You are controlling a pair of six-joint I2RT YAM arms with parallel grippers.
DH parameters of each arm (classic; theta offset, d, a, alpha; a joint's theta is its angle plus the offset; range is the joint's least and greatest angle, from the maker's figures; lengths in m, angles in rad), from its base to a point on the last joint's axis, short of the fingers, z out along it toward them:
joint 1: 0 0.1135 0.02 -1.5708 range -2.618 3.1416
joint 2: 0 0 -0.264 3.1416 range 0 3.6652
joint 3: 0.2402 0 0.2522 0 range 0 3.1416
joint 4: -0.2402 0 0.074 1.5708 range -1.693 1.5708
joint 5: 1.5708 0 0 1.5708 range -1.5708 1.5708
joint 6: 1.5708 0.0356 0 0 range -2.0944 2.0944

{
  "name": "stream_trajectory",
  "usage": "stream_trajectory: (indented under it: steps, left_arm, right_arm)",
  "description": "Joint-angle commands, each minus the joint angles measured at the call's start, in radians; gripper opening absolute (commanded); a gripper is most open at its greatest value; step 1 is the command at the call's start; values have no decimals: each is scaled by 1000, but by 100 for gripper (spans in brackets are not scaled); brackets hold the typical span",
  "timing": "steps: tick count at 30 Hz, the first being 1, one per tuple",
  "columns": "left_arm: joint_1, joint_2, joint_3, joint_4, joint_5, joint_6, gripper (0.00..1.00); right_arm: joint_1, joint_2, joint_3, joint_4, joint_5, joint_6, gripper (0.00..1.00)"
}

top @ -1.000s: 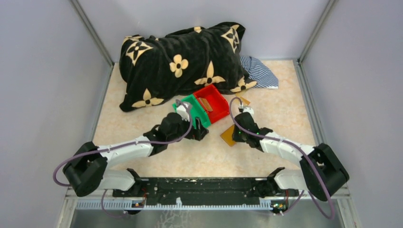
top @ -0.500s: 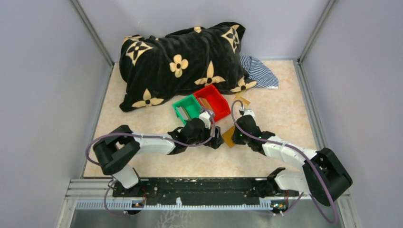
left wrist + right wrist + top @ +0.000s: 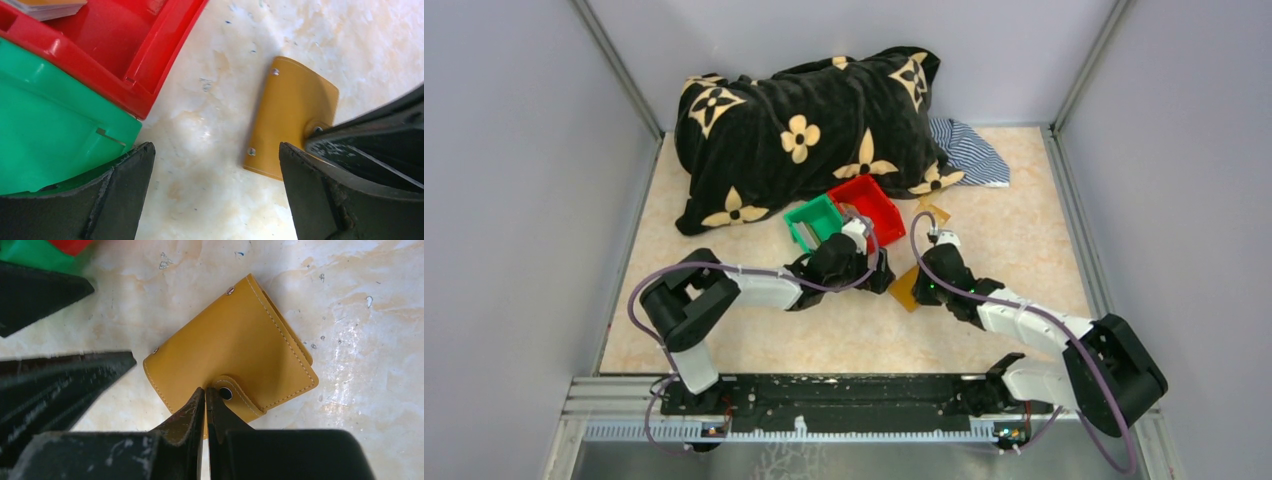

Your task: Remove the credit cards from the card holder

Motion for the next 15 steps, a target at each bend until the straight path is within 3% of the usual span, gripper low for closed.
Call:
stream_trajectory:
  steps: [1,9,15]
  left_arm:
    - [62,25,-9,45,15,-30,100]
    - [92,18,-12,46,24,-17,100]
    - [77,-18,-12,30,93,-14,100]
  right_arm:
    - [8,-16,-23,-92,1,-28,6]
    - [8,-50,16,-136,-24,-60,7]
    - [8,-177,80,-211,-14,-70,7]
